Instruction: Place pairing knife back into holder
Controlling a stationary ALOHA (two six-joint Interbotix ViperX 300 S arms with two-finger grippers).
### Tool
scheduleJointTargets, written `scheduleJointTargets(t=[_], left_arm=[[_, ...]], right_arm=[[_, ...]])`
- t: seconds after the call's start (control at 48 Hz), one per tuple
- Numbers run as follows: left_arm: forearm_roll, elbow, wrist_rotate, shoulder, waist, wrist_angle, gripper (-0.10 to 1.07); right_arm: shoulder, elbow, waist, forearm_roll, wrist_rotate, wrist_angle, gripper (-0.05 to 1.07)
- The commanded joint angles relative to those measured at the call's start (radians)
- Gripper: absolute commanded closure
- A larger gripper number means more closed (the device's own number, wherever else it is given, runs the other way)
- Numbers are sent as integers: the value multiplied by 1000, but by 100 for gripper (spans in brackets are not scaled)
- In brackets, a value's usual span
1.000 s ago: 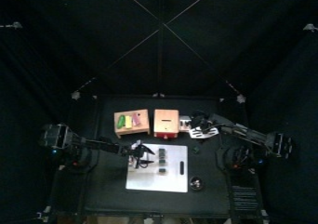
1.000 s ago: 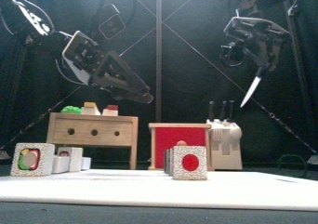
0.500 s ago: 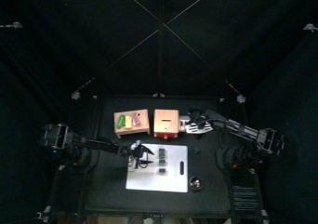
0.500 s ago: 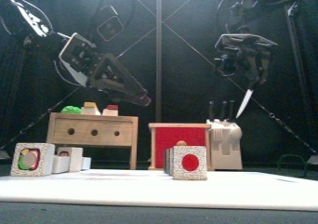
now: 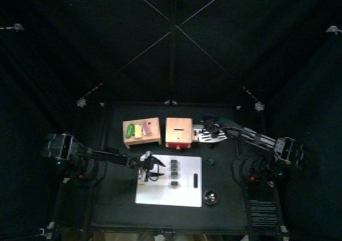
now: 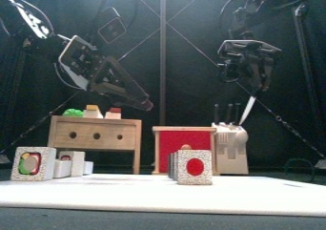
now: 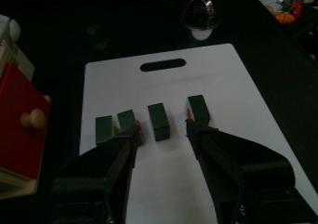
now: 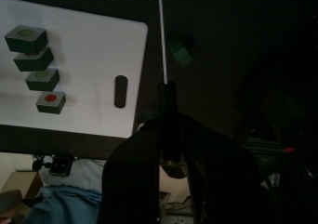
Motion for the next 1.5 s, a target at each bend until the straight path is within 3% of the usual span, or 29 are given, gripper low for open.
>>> scheduleJointTargets(t=[0.0,1.479], left_arm=[[2,-11,2,-18,3,-5,15],[2,-3,2,-17,8,-2,15]], right_arm=[[-3,-18,-2,3,-11,-2,89],[41,-18,-41,5,-40,-8,89]])
